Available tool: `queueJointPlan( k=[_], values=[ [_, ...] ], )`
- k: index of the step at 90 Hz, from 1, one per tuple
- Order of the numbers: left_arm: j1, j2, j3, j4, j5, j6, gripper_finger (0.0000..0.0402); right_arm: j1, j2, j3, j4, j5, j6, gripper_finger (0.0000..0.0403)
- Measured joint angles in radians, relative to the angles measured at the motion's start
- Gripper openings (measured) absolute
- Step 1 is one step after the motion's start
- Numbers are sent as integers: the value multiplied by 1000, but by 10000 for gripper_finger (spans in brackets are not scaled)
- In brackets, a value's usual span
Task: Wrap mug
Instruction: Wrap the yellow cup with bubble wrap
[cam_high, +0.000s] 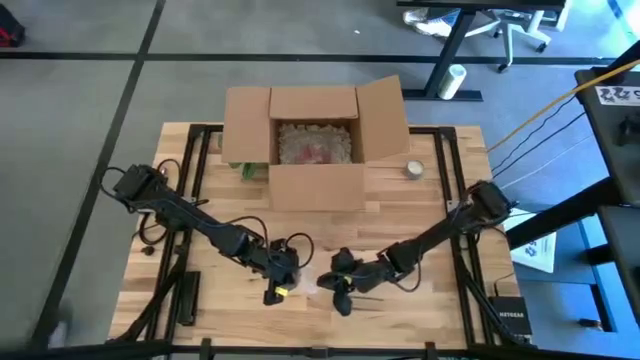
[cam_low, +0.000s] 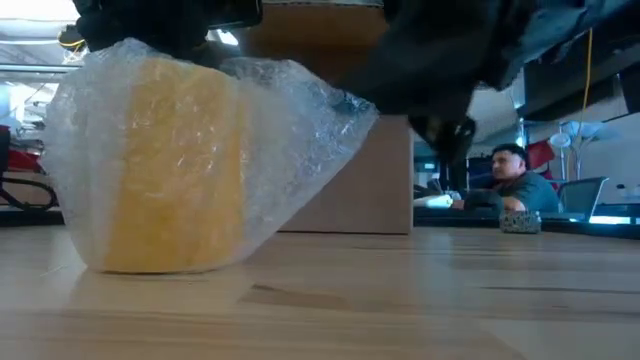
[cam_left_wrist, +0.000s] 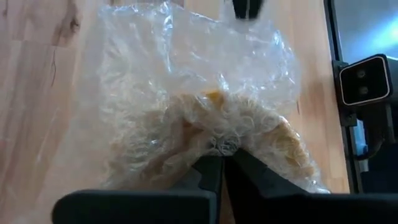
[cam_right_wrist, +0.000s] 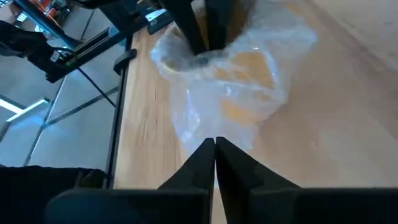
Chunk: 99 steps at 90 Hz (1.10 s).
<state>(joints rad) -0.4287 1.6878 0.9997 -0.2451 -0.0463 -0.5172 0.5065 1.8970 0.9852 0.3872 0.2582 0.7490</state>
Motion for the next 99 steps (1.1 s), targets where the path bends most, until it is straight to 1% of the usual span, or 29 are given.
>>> queueJointPlan(
  k=[7,27,39,60,80,86,99],
  values=[
    [5,0,0,1,1,3,0,-14,17,35,-1,-26,-29,0],
    [25,1,-1,27,-1,25,0,-65,24,88,-4,-27,-125,0],
    [25,1,-2,44,-2,44,0,-88,24,107,-30,-52,-130,0],
    [34,1,-2,56,1,58,0,-97,24,119,-56,-61,-149,0],
    [37,3,-3,119,-2,88,0,-118,24,143,-89,-90,-152,0],
    [38,3,-3,127,-3,89,0,-129,24,157,-120,-101,-150,0],
    [38,-5,-3,132,-6,84,0,-147,21,193,-252,-124,-113,0]
  ],
)
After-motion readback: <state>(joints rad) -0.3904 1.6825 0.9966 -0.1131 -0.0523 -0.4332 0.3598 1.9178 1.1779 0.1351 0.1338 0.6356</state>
